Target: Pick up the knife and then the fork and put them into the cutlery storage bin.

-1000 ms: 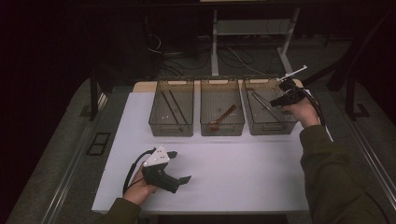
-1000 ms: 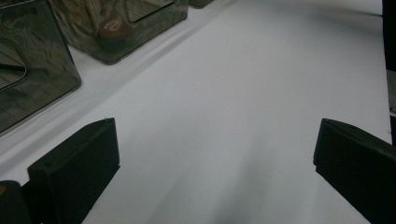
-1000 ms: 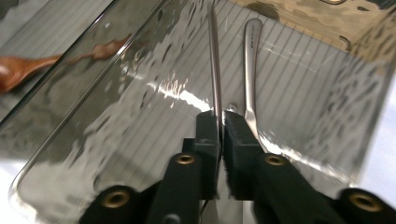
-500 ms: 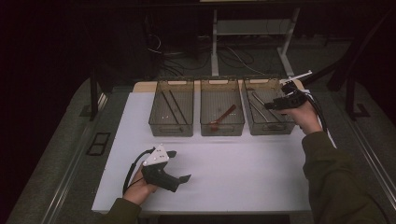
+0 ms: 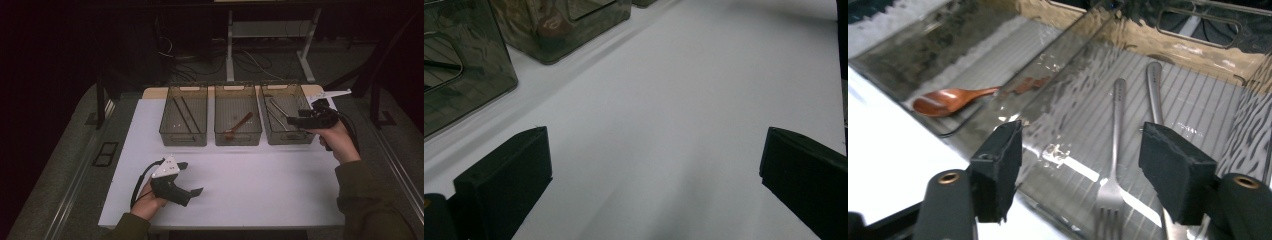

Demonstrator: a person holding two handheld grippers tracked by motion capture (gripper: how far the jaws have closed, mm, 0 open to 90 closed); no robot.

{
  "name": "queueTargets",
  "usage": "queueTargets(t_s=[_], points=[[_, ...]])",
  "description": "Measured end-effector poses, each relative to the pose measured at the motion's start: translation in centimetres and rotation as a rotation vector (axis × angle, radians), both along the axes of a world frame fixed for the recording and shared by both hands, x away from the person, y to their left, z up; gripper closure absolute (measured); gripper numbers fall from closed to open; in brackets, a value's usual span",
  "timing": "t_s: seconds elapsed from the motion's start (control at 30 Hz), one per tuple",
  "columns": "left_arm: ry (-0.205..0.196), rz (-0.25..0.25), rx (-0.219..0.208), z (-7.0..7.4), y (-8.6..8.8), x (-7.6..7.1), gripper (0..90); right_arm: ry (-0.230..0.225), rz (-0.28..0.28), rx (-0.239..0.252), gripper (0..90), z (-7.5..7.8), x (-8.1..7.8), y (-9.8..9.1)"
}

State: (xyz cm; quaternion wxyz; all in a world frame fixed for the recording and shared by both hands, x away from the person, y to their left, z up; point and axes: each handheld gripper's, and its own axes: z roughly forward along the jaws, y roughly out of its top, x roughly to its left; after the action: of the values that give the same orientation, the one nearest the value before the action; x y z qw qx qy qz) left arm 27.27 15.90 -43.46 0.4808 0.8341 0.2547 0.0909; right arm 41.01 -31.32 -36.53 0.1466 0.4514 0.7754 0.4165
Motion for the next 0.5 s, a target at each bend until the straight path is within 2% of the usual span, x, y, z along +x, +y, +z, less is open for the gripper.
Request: queueTargets(t_s=[0.27, 0.5], points=[[0.005, -0.001, -0.005, -0.1, 0.0, 0.1, 0.0, -0.068, 0.043, 0.041, 25.8, 0.0, -3.9, 0.3], [0.004, -0.003, -0.003, 0.0, -0.1, 0.0, 0.0, -0.091, 0.071, 0.057, 22.1, -0.5, -6.4, 0.6]])
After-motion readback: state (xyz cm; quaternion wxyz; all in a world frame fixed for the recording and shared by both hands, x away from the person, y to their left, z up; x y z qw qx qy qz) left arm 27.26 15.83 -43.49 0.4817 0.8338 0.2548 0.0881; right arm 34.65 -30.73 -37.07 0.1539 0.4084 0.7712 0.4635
